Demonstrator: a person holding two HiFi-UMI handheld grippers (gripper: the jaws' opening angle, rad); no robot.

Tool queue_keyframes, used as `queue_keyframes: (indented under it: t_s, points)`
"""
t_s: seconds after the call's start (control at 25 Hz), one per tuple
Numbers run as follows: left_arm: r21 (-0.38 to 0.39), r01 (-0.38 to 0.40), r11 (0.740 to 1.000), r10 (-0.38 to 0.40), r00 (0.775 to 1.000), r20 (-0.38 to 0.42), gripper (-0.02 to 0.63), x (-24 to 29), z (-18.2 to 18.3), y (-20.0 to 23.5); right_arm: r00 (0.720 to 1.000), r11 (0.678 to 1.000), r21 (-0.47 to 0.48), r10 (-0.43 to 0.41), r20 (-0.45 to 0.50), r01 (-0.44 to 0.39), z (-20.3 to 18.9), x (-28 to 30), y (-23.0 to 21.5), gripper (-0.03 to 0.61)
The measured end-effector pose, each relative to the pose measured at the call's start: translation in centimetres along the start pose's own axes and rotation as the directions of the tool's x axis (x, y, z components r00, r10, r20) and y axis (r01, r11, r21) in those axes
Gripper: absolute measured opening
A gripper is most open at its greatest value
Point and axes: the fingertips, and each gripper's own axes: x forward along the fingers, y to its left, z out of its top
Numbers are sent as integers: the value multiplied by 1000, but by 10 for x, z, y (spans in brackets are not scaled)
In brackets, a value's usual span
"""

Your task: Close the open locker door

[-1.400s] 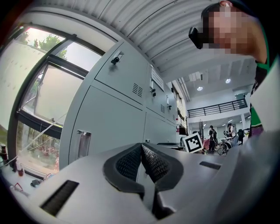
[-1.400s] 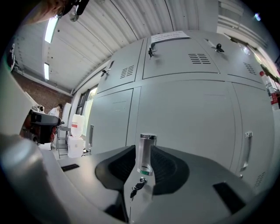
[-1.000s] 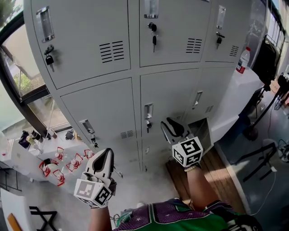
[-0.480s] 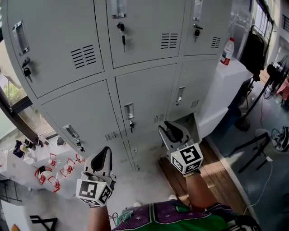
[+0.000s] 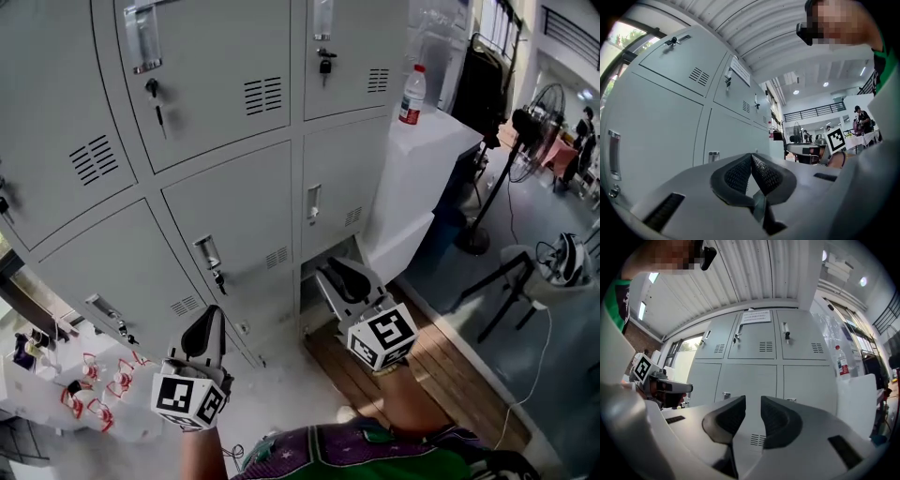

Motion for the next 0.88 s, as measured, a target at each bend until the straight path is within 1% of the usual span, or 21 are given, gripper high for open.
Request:
queue_keyframes:
  t_s: [0.16, 0.4, 0.52, 0.64, 0.8, 0.88]
  points:
    - [-43, 60, 997, -59, 998, 20, 21, 28, 3, -17, 997, 998, 14, -69, 28, 69, 7, -25, -32, 74]
    - [-8, 121, 993, -121, 992, 28, 21, 62, 9, -48, 987, 988, 24, -152, 50, 151, 15, -62, -73, 57]
    - [-3, 156, 988, -156, 987, 38, 21, 75, 15, -62, 983, 984, 15, -178, 52, 178, 18, -76, -86, 49]
    - [-1, 182, 983, -182, 982, 42, 21, 84, 16, -74, 975, 977, 29, -215, 53, 213, 18, -88, -98, 43]
    - [2, 204, 979, -204, 978, 39, 21, 90, 16, -86, 968, 970, 25, -244, 54, 243, 18, -98, -111, 5]
    - [3, 211, 978, -211, 977, 36, 21, 92, 16, -89, 966, 967, 20, -254, 52, 253, 18, -101, -116, 3]
